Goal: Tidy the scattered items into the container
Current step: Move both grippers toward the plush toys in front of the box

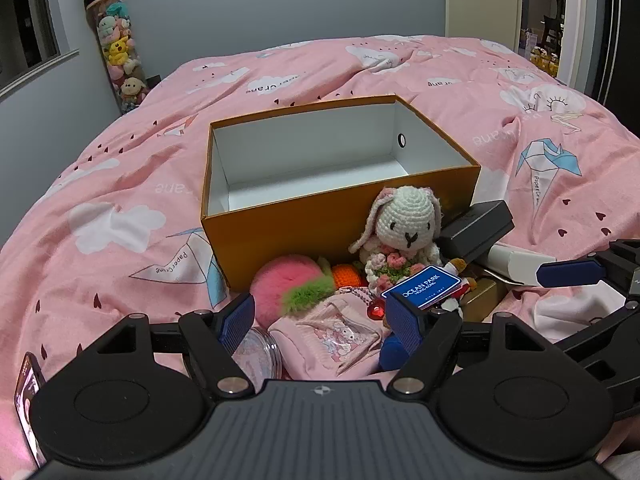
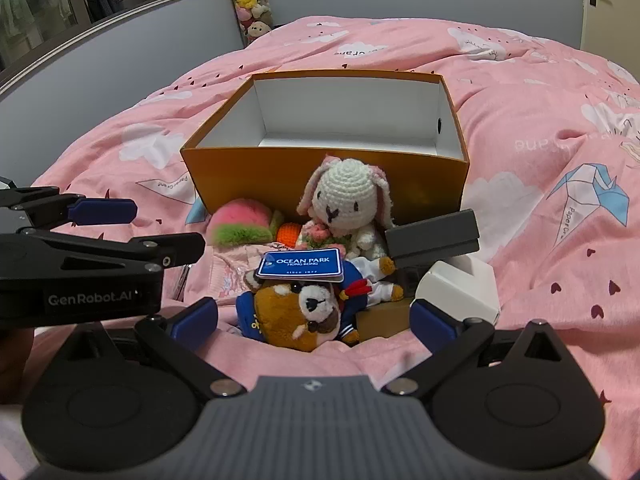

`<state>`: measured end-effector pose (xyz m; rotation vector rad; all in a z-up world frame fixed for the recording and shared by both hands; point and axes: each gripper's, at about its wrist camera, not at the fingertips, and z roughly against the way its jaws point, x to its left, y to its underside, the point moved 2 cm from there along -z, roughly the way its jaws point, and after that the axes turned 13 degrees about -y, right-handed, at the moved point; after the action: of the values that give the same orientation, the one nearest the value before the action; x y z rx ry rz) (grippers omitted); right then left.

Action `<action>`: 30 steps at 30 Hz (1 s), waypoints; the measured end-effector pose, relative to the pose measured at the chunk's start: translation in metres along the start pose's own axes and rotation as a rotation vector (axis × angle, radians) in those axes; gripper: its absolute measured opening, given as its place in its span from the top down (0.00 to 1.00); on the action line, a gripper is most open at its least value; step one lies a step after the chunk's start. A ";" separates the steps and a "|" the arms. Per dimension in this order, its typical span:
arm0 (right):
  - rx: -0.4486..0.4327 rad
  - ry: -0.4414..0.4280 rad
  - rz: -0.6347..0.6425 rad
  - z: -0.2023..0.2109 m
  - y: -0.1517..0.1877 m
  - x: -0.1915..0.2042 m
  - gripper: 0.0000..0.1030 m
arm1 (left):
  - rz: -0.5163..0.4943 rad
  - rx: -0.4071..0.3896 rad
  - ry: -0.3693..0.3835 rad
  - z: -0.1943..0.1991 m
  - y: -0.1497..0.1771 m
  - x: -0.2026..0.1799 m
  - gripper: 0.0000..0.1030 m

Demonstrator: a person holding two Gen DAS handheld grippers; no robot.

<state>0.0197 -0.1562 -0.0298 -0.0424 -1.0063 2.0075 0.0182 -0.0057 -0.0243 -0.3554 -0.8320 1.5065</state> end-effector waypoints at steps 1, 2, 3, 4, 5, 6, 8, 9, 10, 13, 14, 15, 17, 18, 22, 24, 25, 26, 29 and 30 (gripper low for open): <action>0.001 0.000 0.000 0.000 0.000 0.000 0.01 | 0.001 0.001 0.004 0.000 0.000 0.000 0.17; 0.000 0.000 0.000 0.000 0.000 0.000 0.01 | 0.002 0.002 0.007 0.000 0.000 0.001 0.17; 0.000 -0.001 0.000 0.000 0.000 0.000 0.01 | 0.003 0.003 0.009 0.000 0.000 0.001 0.17; 0.000 0.000 0.000 0.000 0.000 0.000 0.01 | 0.005 0.004 0.012 0.000 0.000 0.002 0.17; 0.000 0.000 0.000 0.000 0.000 0.000 0.01 | 0.008 0.007 0.016 -0.001 0.000 0.003 0.17; -0.001 -0.002 0.001 0.000 0.000 0.000 0.01 | 0.013 0.009 0.021 -0.001 0.000 0.004 0.18; -0.004 -0.007 0.000 0.001 0.000 0.000 0.01 | 0.025 0.017 0.029 -0.003 -0.001 0.008 0.21; -0.010 -0.010 -0.004 0.002 0.000 -0.002 0.01 | 0.027 0.021 0.032 -0.003 -0.001 0.010 0.23; -0.016 -0.012 -0.010 0.004 -0.001 -0.004 0.01 | 0.027 0.022 0.034 -0.004 -0.002 0.013 0.24; -0.053 0.002 -0.034 0.013 -0.006 -0.014 0.01 | 0.029 0.009 0.039 -0.003 -0.006 0.024 0.25; -0.065 0.015 -0.039 0.017 -0.008 -0.017 0.02 | 0.033 0.003 0.037 -0.003 -0.007 0.029 0.25; -0.077 0.024 -0.042 0.020 -0.010 -0.020 0.02 | 0.036 -0.001 0.032 -0.003 -0.009 0.034 0.25; -0.094 0.040 -0.052 0.026 -0.015 -0.028 0.13 | 0.035 0.009 0.021 -0.007 -0.011 0.042 0.27; -0.097 0.038 -0.062 0.027 -0.017 -0.031 0.15 | 0.030 0.022 0.023 -0.011 -0.012 0.046 0.29; -0.078 0.010 -0.141 0.023 -0.026 -0.048 0.27 | 0.029 0.064 0.050 -0.025 -0.019 0.055 0.40; -0.064 -0.001 -0.155 0.018 -0.030 -0.052 0.31 | 0.039 0.074 0.061 -0.031 -0.023 0.059 0.41; -0.059 -0.007 -0.153 0.014 -0.033 -0.052 0.33 | 0.045 0.077 0.064 -0.034 -0.024 0.061 0.41; -0.054 -0.012 -0.148 0.011 -0.036 -0.051 0.34 | 0.050 0.080 0.068 -0.037 -0.025 0.062 0.41; -0.039 -0.028 -0.111 -0.002 -0.046 -0.046 0.34 | 0.057 0.105 0.090 -0.048 -0.029 0.064 0.40; -0.032 -0.030 -0.100 -0.007 -0.050 -0.045 0.34 | 0.058 0.116 0.097 -0.052 -0.030 0.063 0.40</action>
<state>0.0845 -0.1690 -0.0158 0.0205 -1.0393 1.9070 0.0662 0.0674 -0.0237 -0.3657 -0.6599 1.5713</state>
